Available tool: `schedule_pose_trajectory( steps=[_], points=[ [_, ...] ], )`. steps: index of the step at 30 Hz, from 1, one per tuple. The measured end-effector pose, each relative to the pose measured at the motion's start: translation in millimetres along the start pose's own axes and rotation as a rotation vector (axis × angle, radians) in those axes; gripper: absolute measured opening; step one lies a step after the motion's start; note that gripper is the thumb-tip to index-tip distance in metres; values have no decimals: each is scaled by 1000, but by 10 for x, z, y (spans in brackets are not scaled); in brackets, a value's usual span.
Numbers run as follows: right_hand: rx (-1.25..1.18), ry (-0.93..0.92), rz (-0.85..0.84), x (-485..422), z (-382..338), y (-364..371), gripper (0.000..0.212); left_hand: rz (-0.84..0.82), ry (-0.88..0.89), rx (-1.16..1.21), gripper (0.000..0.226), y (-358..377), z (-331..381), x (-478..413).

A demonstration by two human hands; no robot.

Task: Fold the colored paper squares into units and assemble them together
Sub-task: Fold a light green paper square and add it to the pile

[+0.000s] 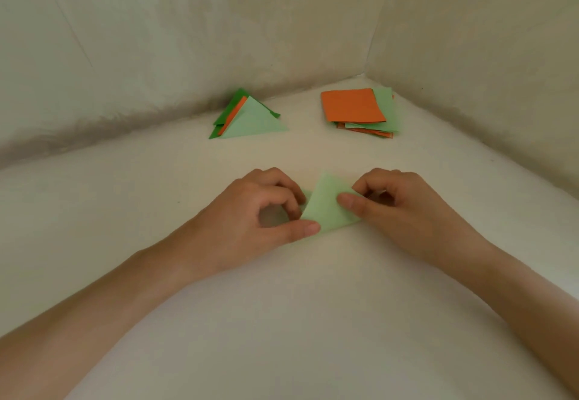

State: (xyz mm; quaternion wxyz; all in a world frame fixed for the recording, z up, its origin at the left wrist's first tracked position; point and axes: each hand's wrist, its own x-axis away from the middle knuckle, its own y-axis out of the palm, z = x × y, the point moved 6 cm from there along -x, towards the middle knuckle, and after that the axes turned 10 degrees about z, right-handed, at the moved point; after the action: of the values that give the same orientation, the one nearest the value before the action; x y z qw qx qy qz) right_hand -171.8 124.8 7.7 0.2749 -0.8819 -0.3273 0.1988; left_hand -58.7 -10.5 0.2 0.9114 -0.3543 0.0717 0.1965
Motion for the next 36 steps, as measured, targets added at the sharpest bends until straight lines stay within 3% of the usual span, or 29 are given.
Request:
schedule_pose_trajectory(
  steps=[5,7,10,14,19,24,28,34,36],
  points=[
    [160,19,-73,10,28,14,19,66,-84,23,40,-40,-21,-4],
    [178,21,-87,19,13,34,17,84,-48,-80,49,-43,-23,-15],
    [145,14,-61,16,-4,24,13,-15,40,-326,75,41,-13,-14],
    [151,-12,-45,35,-20,33,10,-22,104,-358,67,51,0,-8],
    [73,-81,-9,68,-102,37,6,-14,-25,10,34,9,47,24],
    [-274,24,48,74,-120,-11,11,115,-197,531,31,-92,75,-24],
    [-427,94,106,63,-118,-105,23,230,-228,659,27,-146,77,-35],
    [-519,-15,-87,107,-215,-91,11,374,-312,753,26,-229,-46,-10],
    [-522,-36,-127,116,-208,-78,18,399,-326,763,29,-251,-62,-3]
  ],
)
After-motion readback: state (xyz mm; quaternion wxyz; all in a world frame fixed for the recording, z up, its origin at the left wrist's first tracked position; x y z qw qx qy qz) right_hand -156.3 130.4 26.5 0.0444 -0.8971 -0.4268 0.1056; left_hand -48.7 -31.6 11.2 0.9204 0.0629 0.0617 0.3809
